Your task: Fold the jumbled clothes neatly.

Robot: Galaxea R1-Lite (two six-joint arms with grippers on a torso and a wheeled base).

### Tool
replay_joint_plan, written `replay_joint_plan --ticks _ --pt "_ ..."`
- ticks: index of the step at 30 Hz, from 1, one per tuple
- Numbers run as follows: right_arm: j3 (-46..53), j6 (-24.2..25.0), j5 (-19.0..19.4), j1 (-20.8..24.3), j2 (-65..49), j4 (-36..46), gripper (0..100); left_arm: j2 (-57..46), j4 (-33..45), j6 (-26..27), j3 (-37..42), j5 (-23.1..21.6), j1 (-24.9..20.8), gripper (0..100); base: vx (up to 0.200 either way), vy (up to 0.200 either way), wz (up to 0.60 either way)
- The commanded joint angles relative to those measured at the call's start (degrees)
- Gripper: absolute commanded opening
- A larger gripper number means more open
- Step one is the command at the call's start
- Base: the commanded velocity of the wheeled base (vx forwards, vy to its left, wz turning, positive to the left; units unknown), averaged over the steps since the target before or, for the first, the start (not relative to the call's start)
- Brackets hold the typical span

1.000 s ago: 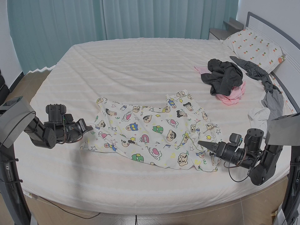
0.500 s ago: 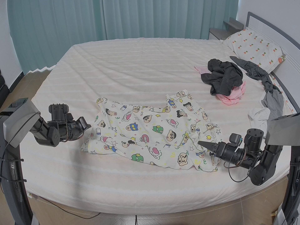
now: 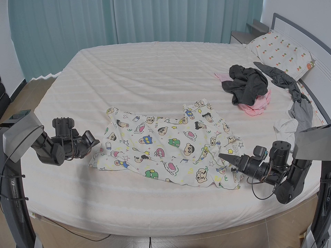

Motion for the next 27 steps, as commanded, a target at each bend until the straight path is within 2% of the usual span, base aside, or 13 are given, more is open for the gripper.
replay_joint_plan --ticks 1,3,7,9,12,15,16,20,23,24,27 --pt "-2.0 0.6 -4.6 0.2 0.0 -0.5 100 -8.4 -2.8 -3.5 15.5 -7.0 2.8 0 0.0 0.0 0.0" --pt "-1.9 0.6 -5.6 0.7 -0.1 0.7 100 -9.6 -9.4 -5.5 23.7 -11.3 3.7 0 0.0 0.0 0.0" --pt "-3.9 0.7 -8.4 2.0 -0.7 5.0 100 -8.0 -22.4 -7.7 33.6 -15.5 5.1 0 0.0 0.0 0.0" --pt "-7.5 0.9 -15.0 3.4 -0.5 9.4 100 -6.9 -30.6 -8.4 37.5 -17.8 5.1 0 0.0 0.0 0.0" --pt "-11.3 0.7 -22.2 3.7 -0.1 13.0 100 -5.6 -37.6 -8.4 42.8 -19.3 5.0 0 0.0 0.0 0.0" --pt "-14.1 0.5 -20.8 2.4 -0.4 17.8 100 -5.4 -41.5 -8.9 45.2 -20.2 5.5 0 0.0 0.0 0.0" --pt "-16.5 -0.1 -20.1 1.8 -0.6 22.9 100 -5.0 -42.9 -8.8 46.5 -20.9 5.9 0 0.0 0.0 0.0" --pt "-23.8 -2.5 -20.1 1.2 -0.1 32.9 100 -4.5 -45.1 -8.7 47.9 -21.4 6.6 0 0.0 0.0 0.0" --pt "-26.2 -3.6 -20.1 1.2 0.5 35.3 100 -4.1 -45.6 -8.7 48.0 -21.4 6.9 0 0.0 0.0 0.0" --pt "-30.0 -6.7 -20.8 0.2 1.5 39.2 100 -3.5 -47.1 -8.7 48.2 -21.4 7.1 0 0.0 0.0 0.0" --pt "-31.7 -8.6 -22.0 -1.8 1.2 42.1 100 -3.3 -48.3 -8.4 49.4 -21.4 7.1 0 0.0 0.0 0.0"
